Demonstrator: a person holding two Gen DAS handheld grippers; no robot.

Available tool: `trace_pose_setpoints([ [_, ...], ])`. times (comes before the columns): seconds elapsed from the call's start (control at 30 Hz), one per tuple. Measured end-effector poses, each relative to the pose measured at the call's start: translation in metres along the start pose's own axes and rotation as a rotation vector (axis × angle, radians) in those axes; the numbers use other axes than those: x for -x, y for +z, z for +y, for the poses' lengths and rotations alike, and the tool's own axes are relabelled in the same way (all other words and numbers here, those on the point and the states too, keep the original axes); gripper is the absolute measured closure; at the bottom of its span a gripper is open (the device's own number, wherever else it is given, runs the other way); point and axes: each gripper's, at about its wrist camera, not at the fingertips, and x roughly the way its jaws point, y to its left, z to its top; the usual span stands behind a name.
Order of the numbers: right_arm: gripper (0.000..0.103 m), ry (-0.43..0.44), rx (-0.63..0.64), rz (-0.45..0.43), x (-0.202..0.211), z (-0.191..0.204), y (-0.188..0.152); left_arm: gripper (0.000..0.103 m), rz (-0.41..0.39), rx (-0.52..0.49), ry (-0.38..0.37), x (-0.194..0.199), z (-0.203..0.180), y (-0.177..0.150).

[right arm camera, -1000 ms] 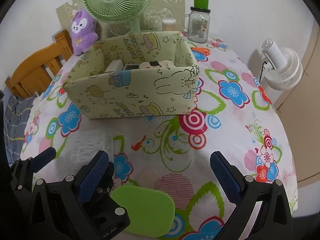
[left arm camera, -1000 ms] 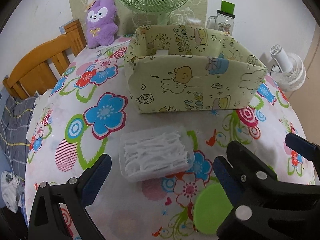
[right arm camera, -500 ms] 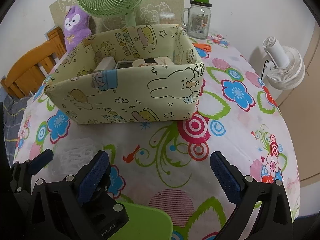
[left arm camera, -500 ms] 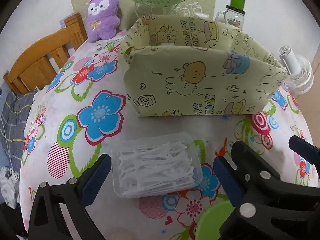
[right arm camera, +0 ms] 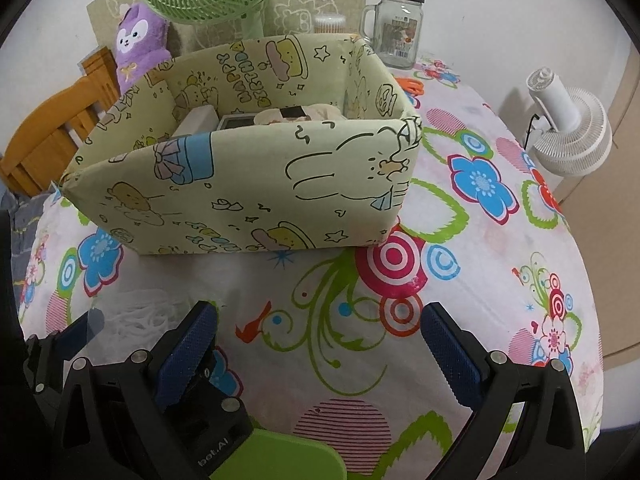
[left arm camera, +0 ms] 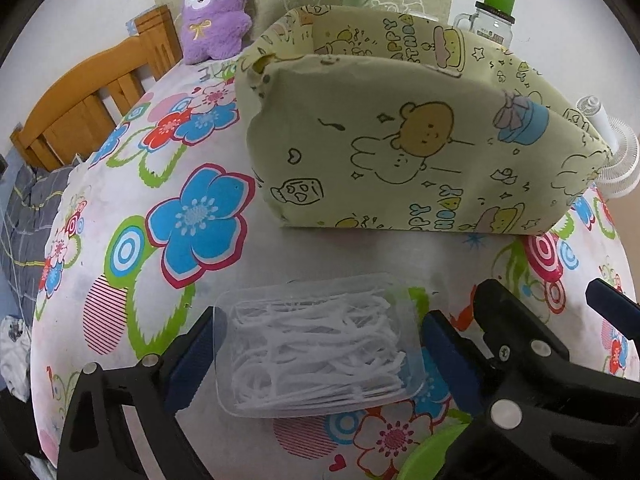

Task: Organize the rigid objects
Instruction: 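Lower left tool to clear floss-pick box while right tool lowers to green lid, then close left gripper on clear floss-pick box while right gripper closes on green lid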

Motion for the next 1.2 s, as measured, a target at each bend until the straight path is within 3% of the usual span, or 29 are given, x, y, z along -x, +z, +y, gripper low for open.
trace_pose_setpoints([
  [0.23,0.000,0.000,-0.009,0.009,-0.003,0.003,0.000,0.013,0.007,-0.003,-0.024,-0.006,0.007,0.002],
  [1.2,0.000,-0.014,-0.102,0.013,0.024,0.038,-0.048,0.014,-0.003,-0.172,-0.101,0.025,0.031,-0.034],
])
